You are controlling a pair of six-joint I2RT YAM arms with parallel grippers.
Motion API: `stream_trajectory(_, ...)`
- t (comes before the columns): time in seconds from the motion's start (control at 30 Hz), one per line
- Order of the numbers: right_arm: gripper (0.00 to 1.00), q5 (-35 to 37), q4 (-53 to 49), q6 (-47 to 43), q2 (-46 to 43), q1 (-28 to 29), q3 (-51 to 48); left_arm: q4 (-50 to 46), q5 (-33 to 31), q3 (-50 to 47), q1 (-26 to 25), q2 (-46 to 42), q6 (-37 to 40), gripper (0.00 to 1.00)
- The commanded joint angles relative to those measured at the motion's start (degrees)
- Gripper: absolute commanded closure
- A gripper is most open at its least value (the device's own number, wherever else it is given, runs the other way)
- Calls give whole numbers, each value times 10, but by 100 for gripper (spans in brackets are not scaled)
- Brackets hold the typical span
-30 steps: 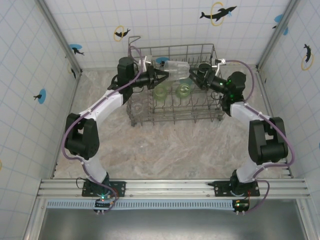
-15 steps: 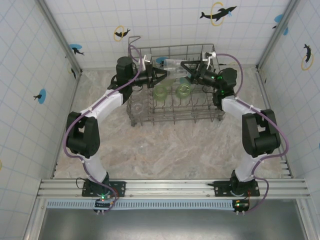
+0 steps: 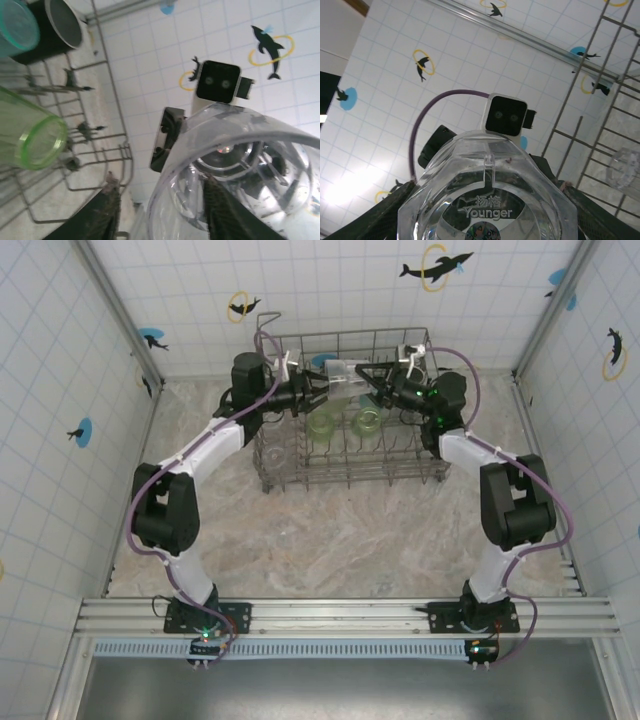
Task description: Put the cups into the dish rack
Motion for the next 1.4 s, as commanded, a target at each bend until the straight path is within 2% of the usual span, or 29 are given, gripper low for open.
stream_trajectory(0.0, 65, 19, -104, -97, -27, 5, 65, -66, -54, 20, 27, -50, 49, 40)
stream_trajectory(0.27, 66, 74, -331, -246, -6, 17, 182, -99, -125, -15, 84, -148, 83, 3)
stream_trajectory(0.47, 66, 130, -511, -363, 47, 44, 309, -219, -188, -11, 130, -189, 183, 3)
stream_trajectory(0.63, 67, 211, -662, -458, 107, 74, 436, -330, -316, -22, 142, -229, 293, 3)
stream_trajectory(0.73, 67, 262, -721, -500, 143, 93, 499, -352, -398, -67, 142, -268, 335, 3)
stream_trajectory(0.87, 67, 312, -752, -523, 184, 108, 555, -351, -482, -130, 143, -310, 369, 2)
stream_trajectory(1.07, 67, 343, -730, -541, 222, 129, 569, -348, -571, -185, 146, -328, 406, 2)
stream_trajectory(1.17, 67, 354, -711, -550, 240, 138, 569, -338, -569, -195, 148, -316, 410, 2)
stream_trajectory(1.37, 67, 389, -684, -574, 267, 160, 582, -309, -476, -172, 148, -275, 399, 2)
